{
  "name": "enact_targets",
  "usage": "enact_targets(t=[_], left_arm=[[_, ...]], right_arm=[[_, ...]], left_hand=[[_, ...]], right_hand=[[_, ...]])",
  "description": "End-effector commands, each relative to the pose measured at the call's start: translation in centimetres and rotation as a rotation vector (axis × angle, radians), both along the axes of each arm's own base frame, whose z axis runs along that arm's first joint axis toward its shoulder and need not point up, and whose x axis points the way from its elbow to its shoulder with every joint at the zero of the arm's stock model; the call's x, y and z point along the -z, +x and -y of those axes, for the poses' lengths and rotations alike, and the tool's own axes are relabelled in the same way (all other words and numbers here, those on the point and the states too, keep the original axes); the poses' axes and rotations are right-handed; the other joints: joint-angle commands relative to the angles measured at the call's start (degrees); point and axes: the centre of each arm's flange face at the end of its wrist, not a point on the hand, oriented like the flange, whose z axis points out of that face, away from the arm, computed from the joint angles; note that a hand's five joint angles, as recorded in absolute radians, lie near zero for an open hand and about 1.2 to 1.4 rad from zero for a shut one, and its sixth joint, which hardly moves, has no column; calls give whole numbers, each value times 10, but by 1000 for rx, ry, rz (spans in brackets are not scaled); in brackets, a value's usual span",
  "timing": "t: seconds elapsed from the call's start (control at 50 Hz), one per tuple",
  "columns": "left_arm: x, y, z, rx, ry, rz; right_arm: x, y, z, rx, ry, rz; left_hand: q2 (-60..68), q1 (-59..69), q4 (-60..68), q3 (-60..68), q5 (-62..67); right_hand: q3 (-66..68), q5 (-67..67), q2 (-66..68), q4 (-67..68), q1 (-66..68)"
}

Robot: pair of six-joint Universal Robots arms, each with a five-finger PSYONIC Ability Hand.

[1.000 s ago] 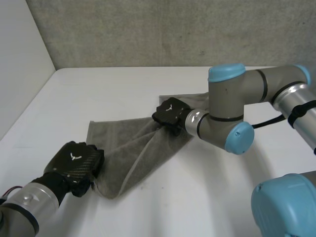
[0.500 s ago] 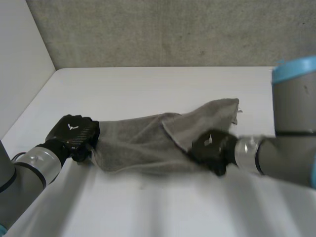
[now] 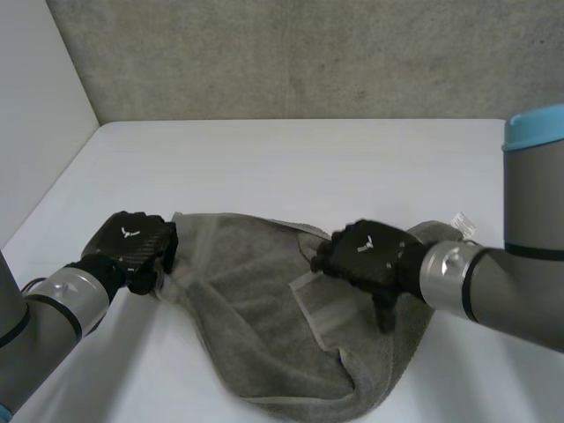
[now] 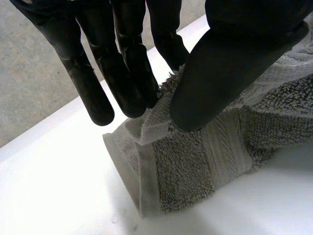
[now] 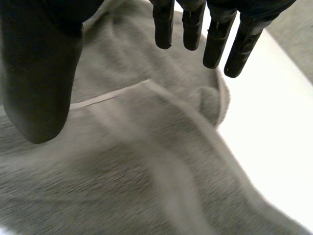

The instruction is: Fold the towel.

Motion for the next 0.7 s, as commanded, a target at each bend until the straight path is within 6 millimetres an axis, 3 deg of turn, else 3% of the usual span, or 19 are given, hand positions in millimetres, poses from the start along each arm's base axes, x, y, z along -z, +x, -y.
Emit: enact_targets(t=[0.02, 0.22, 0.3, 0.52, 0.7], left_arm=[[5, 4, -5, -7, 20, 5], [5, 6, -11, -12, 25, 6], [3, 7, -13, -13, 17, 4], [2, 7, -13, -13, 11, 3], [2, 9, -12, -23, 13, 3]], right_arm=[[11, 28, 16, -44, -26, 10], [44, 62, 26, -87, -30, -25], [62, 72, 26, -117, -53, -69], [91, 74, 30, -112, -86, -173], [89, 76, 33, -101, -107, -151]], left_hand=[[103, 118, 102, 103, 139], [103, 118, 102, 103, 139], [103, 118, 102, 103, 139], [103, 118, 102, 103, 139], [103, 118, 102, 103, 139]], right_hand=[[-39, -35, -43, -48, -31], [-33, -29, -38, -42, -25], [36, 40, 31, 26, 44], [130, 134, 126, 121, 138], [322, 326, 317, 313, 330]])
